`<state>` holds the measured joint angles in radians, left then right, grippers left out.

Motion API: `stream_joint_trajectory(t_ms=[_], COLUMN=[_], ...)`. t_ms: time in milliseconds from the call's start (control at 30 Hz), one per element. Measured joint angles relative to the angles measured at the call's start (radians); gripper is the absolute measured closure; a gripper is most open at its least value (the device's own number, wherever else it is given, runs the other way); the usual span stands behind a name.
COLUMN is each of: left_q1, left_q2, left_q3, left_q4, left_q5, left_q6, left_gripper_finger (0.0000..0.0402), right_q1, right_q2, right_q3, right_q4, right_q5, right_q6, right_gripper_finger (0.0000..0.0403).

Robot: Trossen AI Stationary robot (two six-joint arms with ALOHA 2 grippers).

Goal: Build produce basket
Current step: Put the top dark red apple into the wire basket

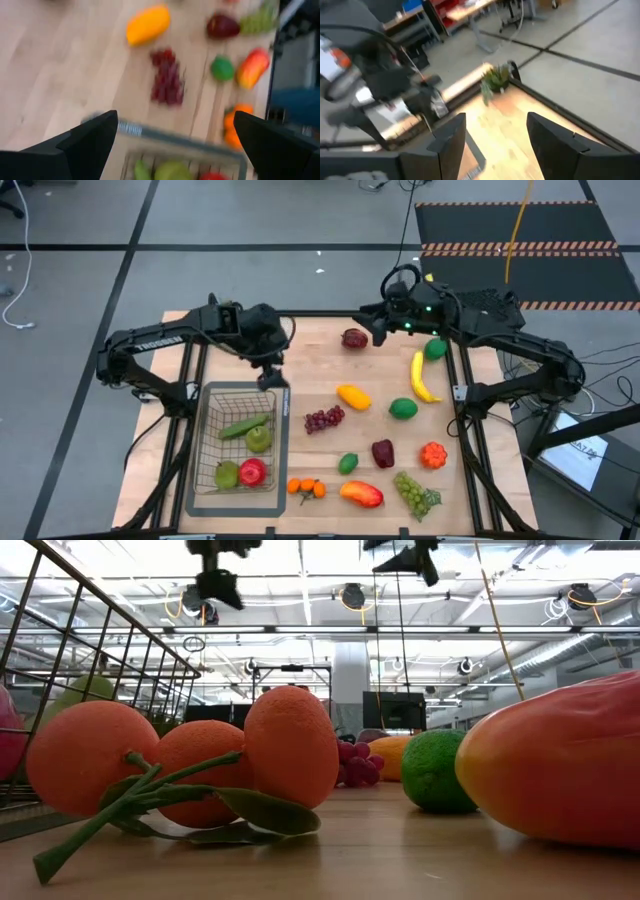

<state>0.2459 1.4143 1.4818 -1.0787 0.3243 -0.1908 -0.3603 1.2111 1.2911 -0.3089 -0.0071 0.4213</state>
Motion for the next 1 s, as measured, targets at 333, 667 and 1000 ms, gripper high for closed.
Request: stream_joint_trajectory(t_ms=[333,667,1000], left_q1=[-0.018,-0.015,-0.017], left_q2=[-0.047,-0.134,-0.146], left_q3=[-0.001,-0.001,0.000], left_q4=[-0.078,-0.061,-0.070], left_q5=[-0.019,-0.131,-0.130], left_q6=[0.006,-0.081,-0.130], left_gripper_finger=[0.0005,0.0005,0.0005], right_q1=[-0.061,-0.175,-0.258], right_q2=[0.117,0.263,0.363], right_q3=[0.000,-0.117,-0.248], right_q4=[-0.129,0.029,0.153], right_q5=[0.005,-0.048,-0.103], right_q6=[-0.273,-0.445,-0.619], right_gripper_finger=[0.0183,0.0149,0.0051])
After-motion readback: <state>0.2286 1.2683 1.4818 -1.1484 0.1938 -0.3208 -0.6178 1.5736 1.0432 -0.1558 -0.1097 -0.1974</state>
